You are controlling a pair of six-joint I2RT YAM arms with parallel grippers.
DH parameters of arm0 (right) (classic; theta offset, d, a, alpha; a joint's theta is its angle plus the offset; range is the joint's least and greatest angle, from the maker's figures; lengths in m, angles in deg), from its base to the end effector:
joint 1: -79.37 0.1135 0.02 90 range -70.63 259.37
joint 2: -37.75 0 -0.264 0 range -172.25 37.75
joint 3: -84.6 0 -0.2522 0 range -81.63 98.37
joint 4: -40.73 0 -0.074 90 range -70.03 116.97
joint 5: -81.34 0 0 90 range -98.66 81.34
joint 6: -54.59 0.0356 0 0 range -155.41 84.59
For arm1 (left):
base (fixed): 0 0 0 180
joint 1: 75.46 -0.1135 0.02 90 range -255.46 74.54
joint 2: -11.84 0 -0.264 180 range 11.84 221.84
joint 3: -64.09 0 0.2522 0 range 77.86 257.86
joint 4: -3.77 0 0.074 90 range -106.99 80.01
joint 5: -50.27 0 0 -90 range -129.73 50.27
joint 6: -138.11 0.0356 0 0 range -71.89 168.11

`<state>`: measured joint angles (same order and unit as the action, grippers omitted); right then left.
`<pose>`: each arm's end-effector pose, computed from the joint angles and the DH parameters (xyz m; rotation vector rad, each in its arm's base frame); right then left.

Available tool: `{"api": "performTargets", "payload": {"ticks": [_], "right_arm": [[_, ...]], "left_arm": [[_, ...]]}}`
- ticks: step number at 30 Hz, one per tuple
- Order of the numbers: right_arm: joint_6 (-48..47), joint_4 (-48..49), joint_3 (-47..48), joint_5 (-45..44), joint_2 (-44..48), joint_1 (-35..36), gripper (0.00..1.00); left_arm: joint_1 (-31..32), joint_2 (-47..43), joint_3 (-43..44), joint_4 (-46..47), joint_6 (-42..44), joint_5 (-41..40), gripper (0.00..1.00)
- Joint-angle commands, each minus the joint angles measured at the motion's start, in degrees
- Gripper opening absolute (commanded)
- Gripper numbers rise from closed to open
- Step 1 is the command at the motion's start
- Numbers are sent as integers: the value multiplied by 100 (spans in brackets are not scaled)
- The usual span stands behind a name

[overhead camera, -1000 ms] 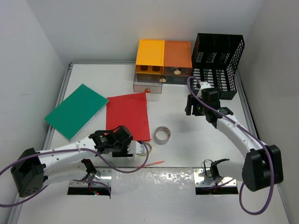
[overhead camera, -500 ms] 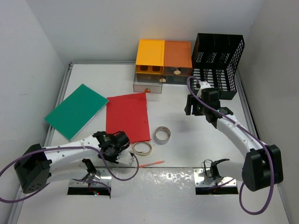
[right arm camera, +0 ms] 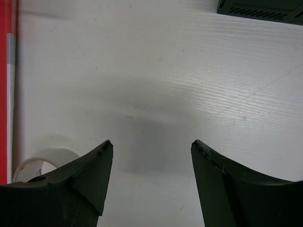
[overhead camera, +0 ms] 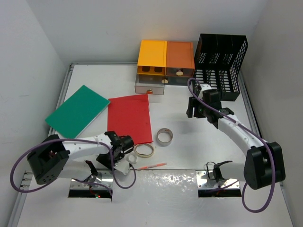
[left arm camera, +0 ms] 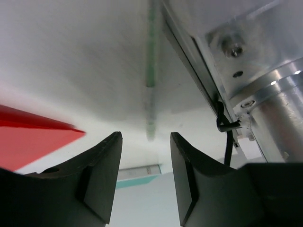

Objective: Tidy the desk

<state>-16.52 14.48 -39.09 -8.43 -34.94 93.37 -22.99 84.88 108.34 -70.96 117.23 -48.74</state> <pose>0.2562 0.0640 0.2202 0.0975 2.3312 0.2942 0.0888 -0.1064 0.1384 -2.5276 -1.3821 -0.1751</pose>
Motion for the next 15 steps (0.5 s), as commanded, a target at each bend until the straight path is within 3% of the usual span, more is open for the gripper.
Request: {"api": "performTargets", "payload": {"ticks": [1,10,15], "right_arm": [[-114,194,35,21,-131,15,66],[-202,133,272,-5,-544,15,66],[-184,150,360,91,-624,15,67]], "left_arm": [[18,193,598,-29,225,830,44],[70,676,810,42,-21,1174,45],[115,449,634,129,189,173,43]]}}
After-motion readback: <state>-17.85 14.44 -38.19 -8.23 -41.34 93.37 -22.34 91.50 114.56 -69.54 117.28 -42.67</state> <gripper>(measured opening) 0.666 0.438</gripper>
